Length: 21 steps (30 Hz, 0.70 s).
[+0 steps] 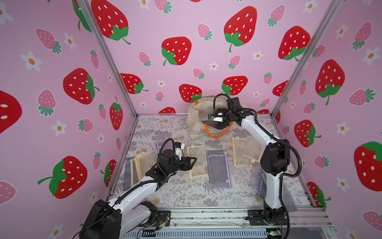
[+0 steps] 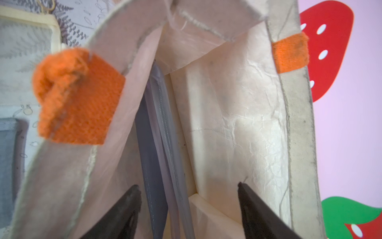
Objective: Put the pencil pouch into the canvas bag
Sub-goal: Place the pencil pouch in the canvas bag.
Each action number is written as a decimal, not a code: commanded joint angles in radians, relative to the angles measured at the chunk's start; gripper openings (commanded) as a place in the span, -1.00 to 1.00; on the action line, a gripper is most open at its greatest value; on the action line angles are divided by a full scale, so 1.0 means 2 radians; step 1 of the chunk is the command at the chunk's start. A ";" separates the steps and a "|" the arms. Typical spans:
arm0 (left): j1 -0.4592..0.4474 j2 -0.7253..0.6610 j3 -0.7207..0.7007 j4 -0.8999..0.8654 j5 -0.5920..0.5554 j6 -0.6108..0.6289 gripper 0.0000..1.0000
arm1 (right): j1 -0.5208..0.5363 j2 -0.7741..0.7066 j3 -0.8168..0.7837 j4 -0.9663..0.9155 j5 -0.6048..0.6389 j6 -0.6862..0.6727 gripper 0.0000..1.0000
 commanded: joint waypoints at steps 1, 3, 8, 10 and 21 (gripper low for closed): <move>-0.002 -0.008 0.011 -0.015 -0.006 -0.001 0.42 | -0.001 -0.055 -0.006 0.014 -0.017 0.077 0.65; -0.002 -0.012 0.015 -0.027 -0.008 -0.001 0.42 | -0.001 -0.082 -0.019 0.027 -0.020 0.139 0.69; -0.002 -0.022 0.023 -0.061 -0.012 0.000 0.44 | -0.001 -0.191 -0.119 0.117 0.093 0.396 0.76; -0.003 -0.021 0.028 -0.073 -0.010 0.001 0.47 | -0.003 -0.245 -0.169 0.124 0.128 0.488 0.86; -0.084 0.029 0.051 -0.077 -0.037 -0.016 0.47 | -0.003 -0.452 -0.464 0.016 0.065 0.707 0.99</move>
